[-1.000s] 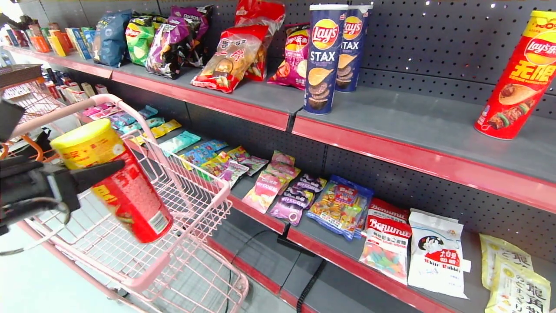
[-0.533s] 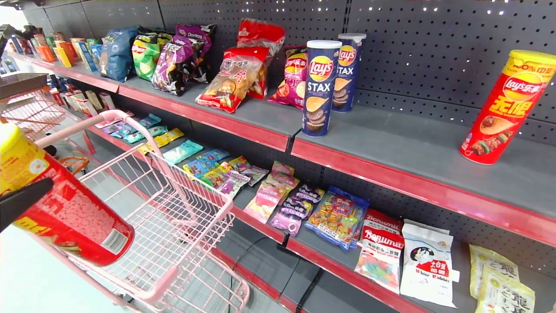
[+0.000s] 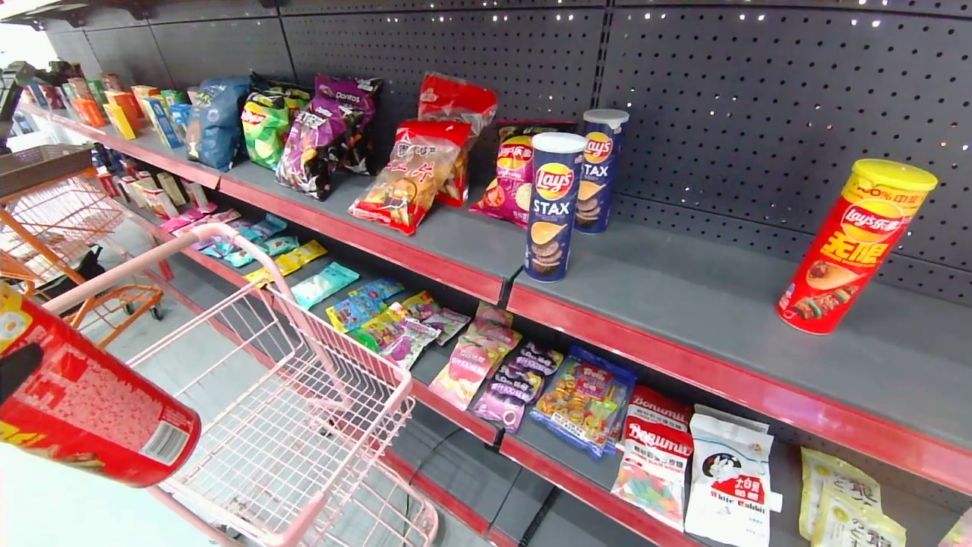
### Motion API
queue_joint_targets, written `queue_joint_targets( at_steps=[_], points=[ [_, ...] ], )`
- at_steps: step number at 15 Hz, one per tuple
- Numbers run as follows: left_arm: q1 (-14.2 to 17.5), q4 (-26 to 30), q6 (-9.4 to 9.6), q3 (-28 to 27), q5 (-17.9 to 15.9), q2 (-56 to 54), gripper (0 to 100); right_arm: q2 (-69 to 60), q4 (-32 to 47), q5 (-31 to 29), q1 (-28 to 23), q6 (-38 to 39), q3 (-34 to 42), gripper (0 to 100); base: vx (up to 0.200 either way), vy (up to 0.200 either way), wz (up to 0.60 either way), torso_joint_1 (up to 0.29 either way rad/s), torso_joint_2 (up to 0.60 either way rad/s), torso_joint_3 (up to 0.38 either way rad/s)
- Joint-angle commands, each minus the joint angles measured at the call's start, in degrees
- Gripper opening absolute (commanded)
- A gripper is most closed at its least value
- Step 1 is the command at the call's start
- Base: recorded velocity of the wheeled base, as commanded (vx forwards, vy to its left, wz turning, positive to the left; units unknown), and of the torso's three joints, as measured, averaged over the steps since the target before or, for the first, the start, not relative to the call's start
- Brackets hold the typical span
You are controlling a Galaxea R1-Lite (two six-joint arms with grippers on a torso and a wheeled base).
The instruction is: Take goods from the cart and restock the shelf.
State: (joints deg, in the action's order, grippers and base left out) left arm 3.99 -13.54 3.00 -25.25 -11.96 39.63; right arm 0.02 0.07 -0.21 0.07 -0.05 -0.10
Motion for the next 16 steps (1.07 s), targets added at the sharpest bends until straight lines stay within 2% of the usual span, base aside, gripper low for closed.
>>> queue_joint_targets(
  at_steps=[1,6,10,13,16],
  points=[
    [-0.1,0.0,0.69,1.8,-0.2,-2.1,0,0.1,0.0,-0.1,0.0,0.0,0.0,100,0.000,0.000,-0.60,0.173,-0.43,-0.246],
    [0.0,0.0,0.96,2.9,0.3,-3.2,0,0.1,0.0,-0.1,0.0,0.0,0.0,100,0.000,0.000,-0.60,0.037,-0.08,-0.041],
    [0.1,0.1,3.33,4.4,0.9,-3.3,0,0.1,0.0,0.0,0.0,0.0,0.0,100,0.000,0.000,-0.60,0.006,0.00,0.002],
    [0.1,0.1,3.68,5.0,0.9,-4.4,0,0.1,0.0,0.0,0.1,0.0,0.0,100,0.000,0.000,0.00,0.000,0.00,0.000],
    [0.0,2.6,3.77,9.3,0.2,-9.8,0,0.1,0.0,0.1,0.0,-0.2,0.0,100,0.000,0.000,0.00,0.000,0.00,0.000]
  ],
)
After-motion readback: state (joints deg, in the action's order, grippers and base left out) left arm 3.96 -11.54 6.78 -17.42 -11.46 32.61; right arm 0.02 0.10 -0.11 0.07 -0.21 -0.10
